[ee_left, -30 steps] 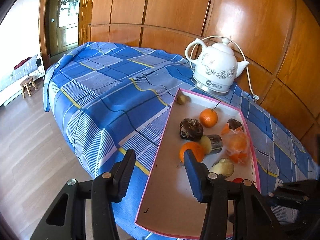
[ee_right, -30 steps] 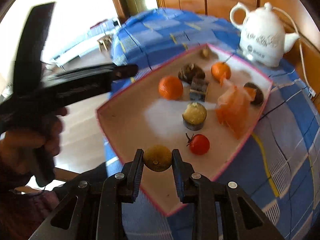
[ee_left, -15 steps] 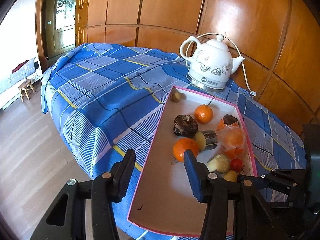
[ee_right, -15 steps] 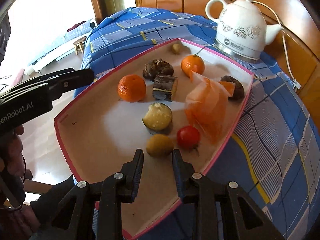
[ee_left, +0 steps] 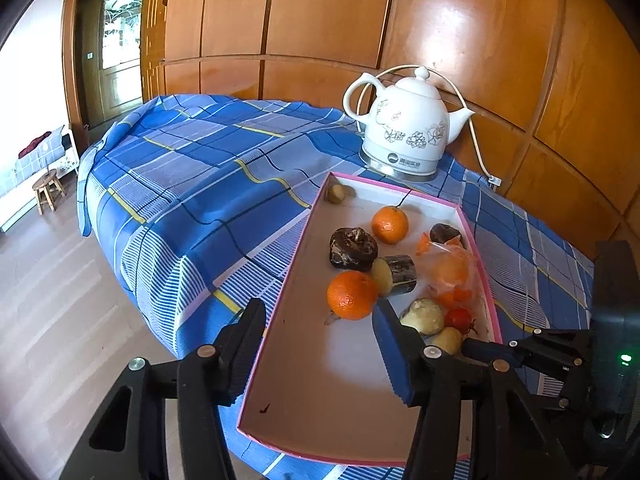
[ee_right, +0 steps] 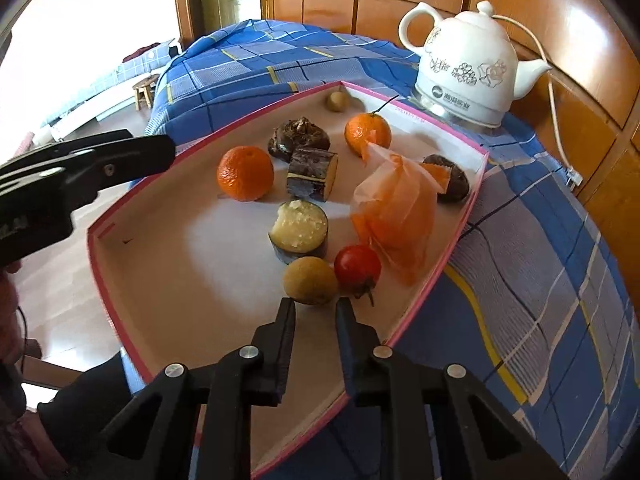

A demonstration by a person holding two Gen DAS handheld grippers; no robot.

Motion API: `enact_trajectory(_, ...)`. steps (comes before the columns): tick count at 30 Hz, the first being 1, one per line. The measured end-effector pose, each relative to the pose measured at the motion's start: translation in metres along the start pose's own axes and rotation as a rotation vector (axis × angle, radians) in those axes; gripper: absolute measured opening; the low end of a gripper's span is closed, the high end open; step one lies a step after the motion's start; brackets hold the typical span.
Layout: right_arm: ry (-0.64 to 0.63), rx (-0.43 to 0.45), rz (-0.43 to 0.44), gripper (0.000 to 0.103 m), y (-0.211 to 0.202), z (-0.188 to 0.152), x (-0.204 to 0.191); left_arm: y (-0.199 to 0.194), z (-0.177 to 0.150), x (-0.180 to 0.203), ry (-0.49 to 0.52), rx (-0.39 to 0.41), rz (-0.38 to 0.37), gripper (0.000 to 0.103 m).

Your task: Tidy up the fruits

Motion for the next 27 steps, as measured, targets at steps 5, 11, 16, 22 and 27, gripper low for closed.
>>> enact_trajectory(5, 0.022, 0.01, 0.018, 0.021, -0.002, -0.001, 0.002, -0.002, 0.0, 0.002, 0.008, 0.005, -0.002, 0.058)
enact_trajectory(11, 0.038, 0.022, 0.019, 0.021, -0.005, -0.003, 0.0, -0.003, 0.0, 0.003, 0.008, 0.008, -0.002, 0.059)
enact_trajectory(16, 0.053, 0.025, 0.059, 0.022, -0.007, -0.006, -0.001, -0.002, -0.001, 0.003, 0.005, 0.004, 0.001, 0.06)
enact_trajectory(22, 0.079, 0.046, 0.07, 0.025, -0.014, -0.005, 0.003, -0.003, 0.0, -0.002, -0.006, 0.014, 0.01, 0.061)
enact_trajectory(27, 0.103, 0.077, 0.06, 0.025, -0.024, -0.006, 0.011, -0.001, -0.001, -0.003, -0.01, 0.006, 0.015, 0.061)
Point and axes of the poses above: each gripper's, at about its wrist camera, not at the fingertips, and y roughly the way its jaws point, x to its right, z to its top, the point moved 6 cm from there along y, roughly the way its jaws point, and after that the axes turned 2 degrees about -x, right-handed, at the moved point
